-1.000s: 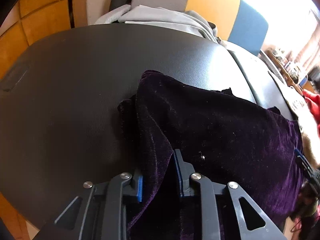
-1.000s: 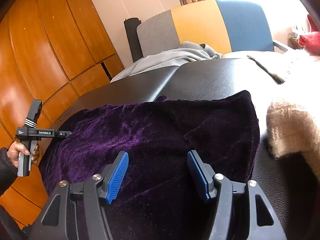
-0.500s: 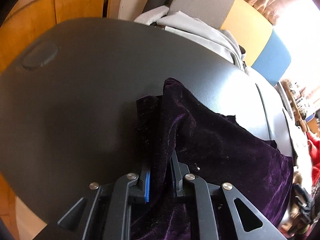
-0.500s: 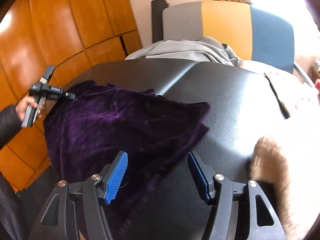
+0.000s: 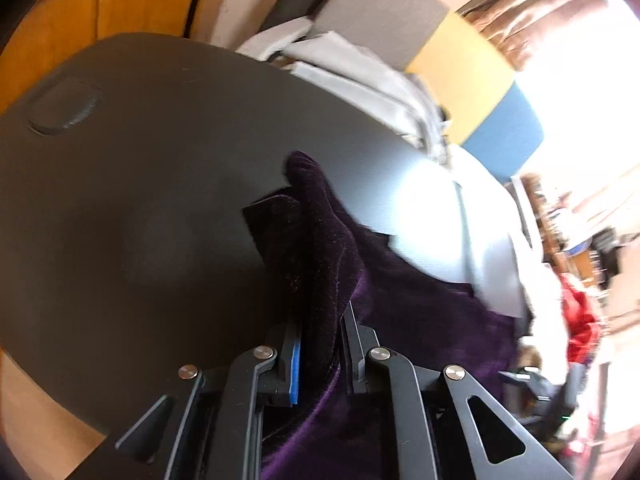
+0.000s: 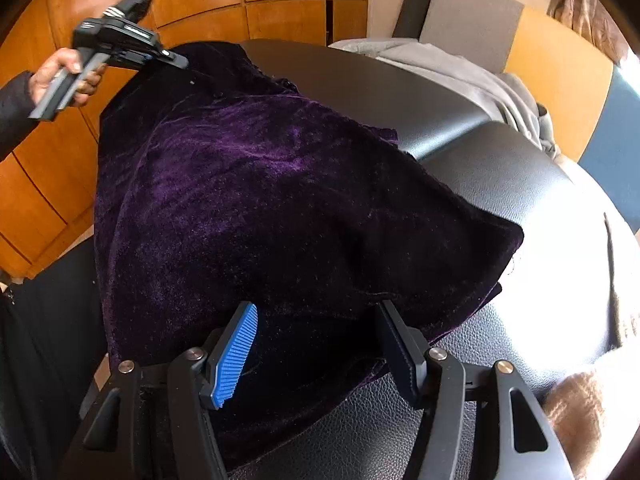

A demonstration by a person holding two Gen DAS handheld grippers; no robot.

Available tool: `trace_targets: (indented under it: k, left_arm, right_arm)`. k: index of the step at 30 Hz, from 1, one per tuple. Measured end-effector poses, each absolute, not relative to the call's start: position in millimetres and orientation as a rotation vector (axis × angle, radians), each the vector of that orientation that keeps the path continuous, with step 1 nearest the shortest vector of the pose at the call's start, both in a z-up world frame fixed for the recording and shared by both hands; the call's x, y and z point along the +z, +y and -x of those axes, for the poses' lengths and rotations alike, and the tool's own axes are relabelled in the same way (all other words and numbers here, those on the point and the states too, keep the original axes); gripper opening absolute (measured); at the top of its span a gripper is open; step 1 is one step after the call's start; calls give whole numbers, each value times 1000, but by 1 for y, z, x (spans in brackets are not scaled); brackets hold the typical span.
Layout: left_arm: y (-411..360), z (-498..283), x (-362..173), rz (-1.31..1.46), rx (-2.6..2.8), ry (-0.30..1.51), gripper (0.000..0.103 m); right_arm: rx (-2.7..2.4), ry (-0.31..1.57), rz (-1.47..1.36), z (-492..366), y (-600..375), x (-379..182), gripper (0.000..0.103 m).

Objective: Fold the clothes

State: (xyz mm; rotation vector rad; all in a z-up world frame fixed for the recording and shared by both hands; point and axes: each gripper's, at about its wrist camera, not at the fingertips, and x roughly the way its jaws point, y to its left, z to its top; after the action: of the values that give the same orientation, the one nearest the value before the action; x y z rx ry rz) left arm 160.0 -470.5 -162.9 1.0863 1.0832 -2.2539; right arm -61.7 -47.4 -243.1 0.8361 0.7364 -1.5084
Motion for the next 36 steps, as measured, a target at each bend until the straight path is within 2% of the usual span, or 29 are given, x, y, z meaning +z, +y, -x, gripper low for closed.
trace_targets:
  k: [7,12,17,23,27,32,34,36]
  left_arm:
    - [-406,-131,-122,-1050,-2403,1235,15]
    - [-356,-77,-109,-1064,-2475,1285,15]
    - [-312,-30,-117,-1164,-2470,1326,14]
    - [-264,21,-149,-1351,-2439,1254,14]
    - [-240,35,-171,-1441,-2425,1250,14]
    - [-234,38,-164,-1459,-2447,1311,15]
    - [-232,39,-161,-1466,-2456,1335,22]
    - [-230,40,-158,-1473,-2465,1360,35]
  right_arm:
    - [-1528,663,-833,66,-41,-247,64]
    - [-1552,606,-820,67,-36,-249,64]
    - [-1566,555,-804,67,-35,-254,64]
    - [-1574,491,-792,69,-32,-256,64]
    - [-1575,475,-790,70,-28,-254,64]
    - [-1573,452,-790,71,-28,-255,64]
    - [-1572,446,-789,71,-28,-255,64]
    - [-1574,445,-786,70,-29,-254,64]
